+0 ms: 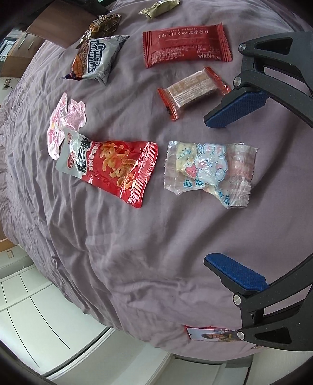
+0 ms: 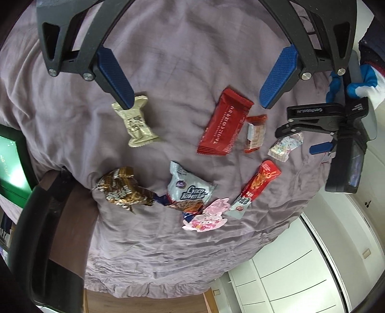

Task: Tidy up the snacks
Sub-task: 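Grasp the white candy wrapper with the left tool while the right tool grasps the red biscuit packet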

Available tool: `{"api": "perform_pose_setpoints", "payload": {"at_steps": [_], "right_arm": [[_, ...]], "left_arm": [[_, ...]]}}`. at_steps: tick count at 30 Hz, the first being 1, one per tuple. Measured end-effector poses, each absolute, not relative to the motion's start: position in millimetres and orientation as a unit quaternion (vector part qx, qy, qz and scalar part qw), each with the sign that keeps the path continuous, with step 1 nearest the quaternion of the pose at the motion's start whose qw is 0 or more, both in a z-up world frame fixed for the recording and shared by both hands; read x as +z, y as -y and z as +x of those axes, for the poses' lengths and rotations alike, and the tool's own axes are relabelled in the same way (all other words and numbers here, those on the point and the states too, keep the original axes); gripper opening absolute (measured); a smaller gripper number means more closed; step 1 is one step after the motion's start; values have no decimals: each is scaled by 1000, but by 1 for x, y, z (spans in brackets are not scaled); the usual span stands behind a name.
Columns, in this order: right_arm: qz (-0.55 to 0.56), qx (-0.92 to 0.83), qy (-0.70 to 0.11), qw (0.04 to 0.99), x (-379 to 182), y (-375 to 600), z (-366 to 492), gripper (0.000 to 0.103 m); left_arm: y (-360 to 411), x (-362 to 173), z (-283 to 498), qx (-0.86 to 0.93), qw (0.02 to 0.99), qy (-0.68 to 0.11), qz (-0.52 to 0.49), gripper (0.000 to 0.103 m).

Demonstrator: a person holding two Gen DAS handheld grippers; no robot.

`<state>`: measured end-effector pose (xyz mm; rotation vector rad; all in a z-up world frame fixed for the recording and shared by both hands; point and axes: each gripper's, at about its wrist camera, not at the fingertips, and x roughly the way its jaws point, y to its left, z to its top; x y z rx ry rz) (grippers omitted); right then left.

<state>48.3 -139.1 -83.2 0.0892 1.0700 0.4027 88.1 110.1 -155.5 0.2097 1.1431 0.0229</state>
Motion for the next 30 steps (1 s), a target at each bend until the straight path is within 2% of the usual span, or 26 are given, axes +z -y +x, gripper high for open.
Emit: {"api": "perform_pose_setpoints", "payload": {"at_steps": [12, 17, 19, 23, 26, 28, 29, 30], "right_arm": [[102, 225, -551, 797, -126, 115, 74, 103], [111, 230, -556, 791, -133, 113, 85, 103], [108, 232, -557, 790, -135, 112, 89, 103], [104, 237, -562, 786, -140, 110, 94, 103], [93, 245, -564, 783, -143, 102, 98, 101], [83, 254, -562, 783, -143, 96, 99, 96], [79, 259, -560, 783, -143, 92, 100, 89], [74, 266, -557, 783, -142, 88, 100, 77]], "left_arm": [[-125, -190, 115, -33, 808, -586, 55, 102], [-121, -189, 124, -36, 791, -605, 78, 101], [-119, -187, 126, -40, 793, -602, 79, 94], [-116, -179, 129, -49, 798, -595, 82, 73], [-114, -178, 131, -57, 800, -591, 85, 62], [-113, -178, 131, -62, 803, -587, 89, 54], [-106, -175, 130, -62, 804, -584, 90, 47], [-104, -172, 129, -61, 806, -583, 89, 39]]}}
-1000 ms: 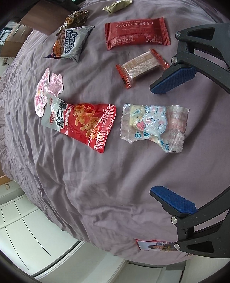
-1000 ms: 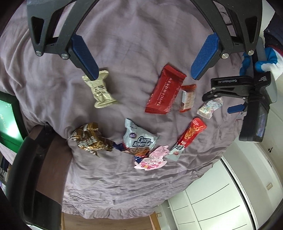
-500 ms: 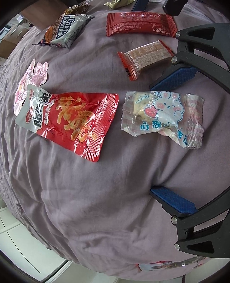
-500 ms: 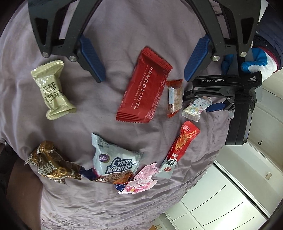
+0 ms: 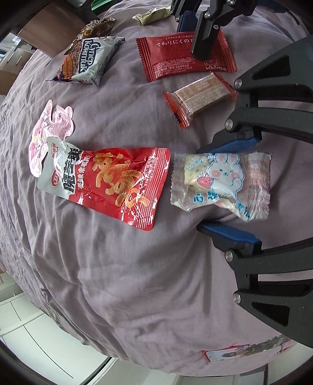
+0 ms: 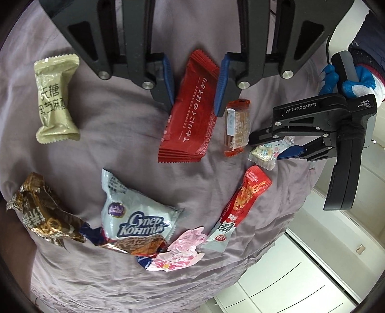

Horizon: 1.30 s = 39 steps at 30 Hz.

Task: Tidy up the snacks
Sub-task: 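Grasp the white candy wrapper with the left tool while the right tool grasps the red biscuit packet, then carry both snacks to the green tray and open both tools to drop them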

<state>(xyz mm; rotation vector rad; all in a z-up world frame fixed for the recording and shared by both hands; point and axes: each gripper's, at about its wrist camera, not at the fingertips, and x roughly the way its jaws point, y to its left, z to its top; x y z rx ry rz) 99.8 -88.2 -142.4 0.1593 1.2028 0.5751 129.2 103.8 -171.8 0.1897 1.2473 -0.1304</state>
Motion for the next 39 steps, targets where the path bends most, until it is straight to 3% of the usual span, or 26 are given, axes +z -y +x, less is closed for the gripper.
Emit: {"api": "perform_pose_setpoints", "payload": {"at_steps": [1, 2, 5, 9, 27, 39], "right_arm": [[75, 279, -555, 780, -141, 85, 99, 61], [68, 282, -552, 781, -139, 80, 98, 52], [39, 292, -540, 789, -132, 67, 94, 45], [41, 291, -536, 791, -130, 68, 94, 44], [16, 274, -506, 817, -77, 94, 74, 44], [59, 159, -489, 855, -41, 223, 28, 44]], "left_arm": [[-104, -170, 129, -61, 807, -581, 86, 38], [-98, -160, 123, -63, 808, -580, 82, 36], [-108, -157, 124, -70, 814, -571, 76, 33], [-131, -153, 119, -65, 826, -558, 51, 22], [-139, -106, 64, -75, 870, -487, -15, 22], [-1, -58, 50, -218, 856, -467, 23, 22]]}}
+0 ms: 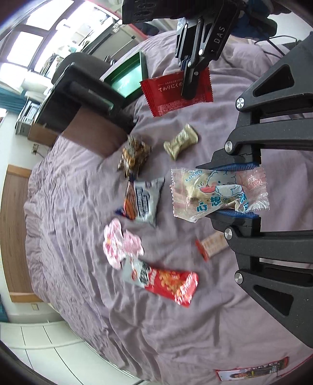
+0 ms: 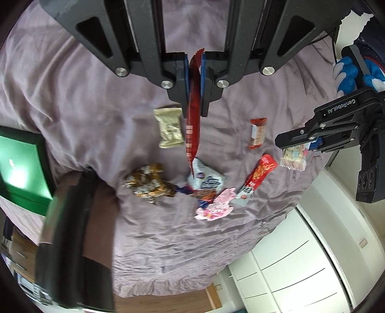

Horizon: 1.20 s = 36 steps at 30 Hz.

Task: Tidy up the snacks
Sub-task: 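Carry both snacks to the green tray and open both tools to drop them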

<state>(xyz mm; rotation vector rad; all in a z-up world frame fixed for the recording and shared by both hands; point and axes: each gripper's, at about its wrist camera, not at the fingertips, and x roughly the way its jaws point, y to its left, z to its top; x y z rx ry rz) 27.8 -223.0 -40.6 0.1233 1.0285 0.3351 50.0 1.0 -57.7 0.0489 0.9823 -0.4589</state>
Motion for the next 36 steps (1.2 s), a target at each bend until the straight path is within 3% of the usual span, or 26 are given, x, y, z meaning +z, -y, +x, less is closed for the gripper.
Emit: {"api": "perform_pose_setpoints", "payload": {"at_steps": [10, 21, 36], "right_arm": [[88, 33, -445, 891, -10, 369, 12, 44], [99, -31, -417, 903, -20, 496, 65, 44], [150, -13, -427, 891, -89, 563, 166, 44]], "left_arm": [[161, -31, 46, -328, 823, -455, 90, 22], [316, -49, 104, -324, 812, -472, 114, 22], [402, -117, 191, -274, 807, -503, 148, 22]]}}
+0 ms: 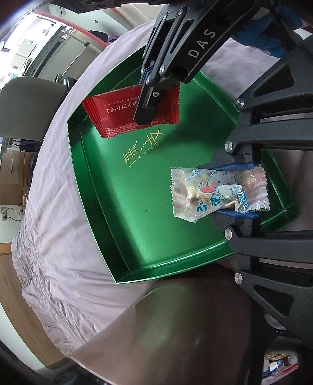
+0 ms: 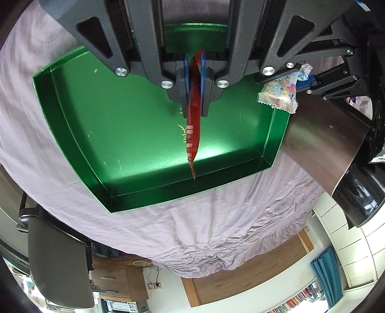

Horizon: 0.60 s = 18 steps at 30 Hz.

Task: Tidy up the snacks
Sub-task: 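Carry both snacks to the green tray and open both tools to drop them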

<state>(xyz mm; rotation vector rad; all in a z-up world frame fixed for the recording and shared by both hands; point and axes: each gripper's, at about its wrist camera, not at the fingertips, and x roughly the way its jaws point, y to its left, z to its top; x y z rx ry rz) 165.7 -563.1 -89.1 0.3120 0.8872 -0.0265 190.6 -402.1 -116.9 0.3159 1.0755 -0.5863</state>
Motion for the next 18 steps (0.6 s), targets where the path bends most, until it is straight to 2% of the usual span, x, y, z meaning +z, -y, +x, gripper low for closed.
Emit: {"api": "perform_pose_setpoints", "payload": {"at_steps": [8, 14, 18], "right_arm": [[158, -9, -427, 891, -97, 569, 194, 45], [155, -26, -439, 885, -103, 572, 201, 62], [143, -44, -448, 881, -107, 574, 202, 82]], "left_arm": [[409, -130, 203, -263, 809, -508, 139, 22], [406, -129, 199, -260, 810, -506, 143, 24], [406, -126, 199, -261, 812, -502, 141, 35]]}}
